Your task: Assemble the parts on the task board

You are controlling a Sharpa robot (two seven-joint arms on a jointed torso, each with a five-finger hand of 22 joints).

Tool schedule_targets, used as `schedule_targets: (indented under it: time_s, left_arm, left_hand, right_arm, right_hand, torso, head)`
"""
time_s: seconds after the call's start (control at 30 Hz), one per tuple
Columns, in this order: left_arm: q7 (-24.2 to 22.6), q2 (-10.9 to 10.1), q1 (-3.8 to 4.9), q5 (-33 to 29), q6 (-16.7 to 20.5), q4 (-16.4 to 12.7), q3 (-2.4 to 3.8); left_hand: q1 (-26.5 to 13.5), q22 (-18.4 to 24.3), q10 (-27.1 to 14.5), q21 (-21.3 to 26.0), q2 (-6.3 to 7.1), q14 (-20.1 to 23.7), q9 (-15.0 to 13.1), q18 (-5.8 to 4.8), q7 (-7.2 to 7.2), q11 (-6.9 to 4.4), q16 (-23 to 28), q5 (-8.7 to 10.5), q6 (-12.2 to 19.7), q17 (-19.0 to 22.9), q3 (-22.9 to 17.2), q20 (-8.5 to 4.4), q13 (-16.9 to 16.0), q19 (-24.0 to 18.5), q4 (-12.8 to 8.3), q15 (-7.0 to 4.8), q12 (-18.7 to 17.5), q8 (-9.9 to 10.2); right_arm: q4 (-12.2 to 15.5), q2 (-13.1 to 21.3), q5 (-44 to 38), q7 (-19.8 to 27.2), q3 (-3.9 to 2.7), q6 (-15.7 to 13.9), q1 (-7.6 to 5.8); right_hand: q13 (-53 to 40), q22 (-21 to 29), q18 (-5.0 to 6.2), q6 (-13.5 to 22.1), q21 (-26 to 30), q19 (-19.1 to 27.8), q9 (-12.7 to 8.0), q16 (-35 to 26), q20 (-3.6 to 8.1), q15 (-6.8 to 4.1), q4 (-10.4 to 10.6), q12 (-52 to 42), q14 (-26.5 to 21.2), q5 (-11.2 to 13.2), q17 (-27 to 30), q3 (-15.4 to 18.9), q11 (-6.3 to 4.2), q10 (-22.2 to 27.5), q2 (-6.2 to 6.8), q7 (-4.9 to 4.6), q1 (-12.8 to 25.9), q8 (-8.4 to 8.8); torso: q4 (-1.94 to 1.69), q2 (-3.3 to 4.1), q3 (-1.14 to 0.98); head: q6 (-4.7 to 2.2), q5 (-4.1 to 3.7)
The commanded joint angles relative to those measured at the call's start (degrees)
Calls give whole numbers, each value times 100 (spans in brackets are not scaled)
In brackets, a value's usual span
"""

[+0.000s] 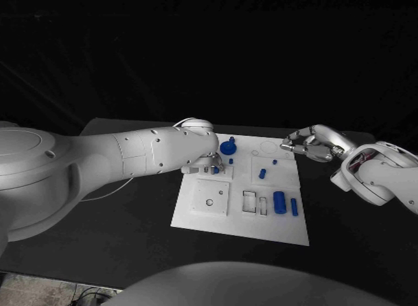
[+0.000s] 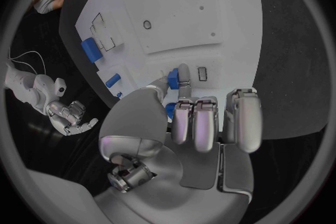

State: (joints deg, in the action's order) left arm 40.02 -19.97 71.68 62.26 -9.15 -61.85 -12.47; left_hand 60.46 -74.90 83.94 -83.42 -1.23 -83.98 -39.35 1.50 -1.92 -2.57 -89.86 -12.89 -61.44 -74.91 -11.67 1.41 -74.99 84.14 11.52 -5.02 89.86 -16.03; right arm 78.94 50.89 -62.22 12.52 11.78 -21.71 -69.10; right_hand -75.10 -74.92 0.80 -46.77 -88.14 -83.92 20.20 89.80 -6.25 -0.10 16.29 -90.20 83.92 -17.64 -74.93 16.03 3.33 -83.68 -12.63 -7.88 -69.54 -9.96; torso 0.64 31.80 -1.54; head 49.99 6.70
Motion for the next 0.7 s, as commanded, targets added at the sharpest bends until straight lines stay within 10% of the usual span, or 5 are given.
schedule_targets:
  time_s: [0.03,0.17,0.7]
  left_arm:
    - [969,18,-16,115,-171,2,-3]
    - [973,23,-20,186,-197,2,-3]
    - [984,18,-23,347,-207,-3,-3]
  left_hand:
    - [-112,-914,605,14,27,-602,19,63,-20,37,-14,284,62,-1509,30,-1,-1499,19,104,-3,13,87]
    - [-219,-925,606,12,64,-602,7,61,-45,59,-14,580,102,-1509,104,16,-1501,33,198,13,14,144]
    - [-396,-936,606,19,90,-602,-125,59,-70,78,-14,692,216,-1509,308,36,-1501,51,381,31,14,120]
  right_arm:
    - [5,1,-36,2,0,65,5]
    - [7,1,-36,4,0,66,6]
    - [-4,4,-36,8,0,82,20]
  right_hand:
    - [-1490,-1417,-11,13,17,-410,-8,20,-38,34,-20,20,608,-39,-1507,2,2,-632,9,-14,-65,-3]
    - [-1490,-1420,-13,12,12,-416,-8,20,-39,34,-20,20,608,-40,-1507,2,3,-632,9,-14,-67,-3]
    - [-1490,-1420,-13,12,12,-416,-8,20,-39,34,-20,20,608,-40,-1507,2,3,-632,9,-14,-67,-3]
  torso:
    - [-4,-2,0]
    - [-5,-1,-2]
    - [-7,0,0]
  head:
    - [1,-2]
    - [1,-2]
    - [1,-9]
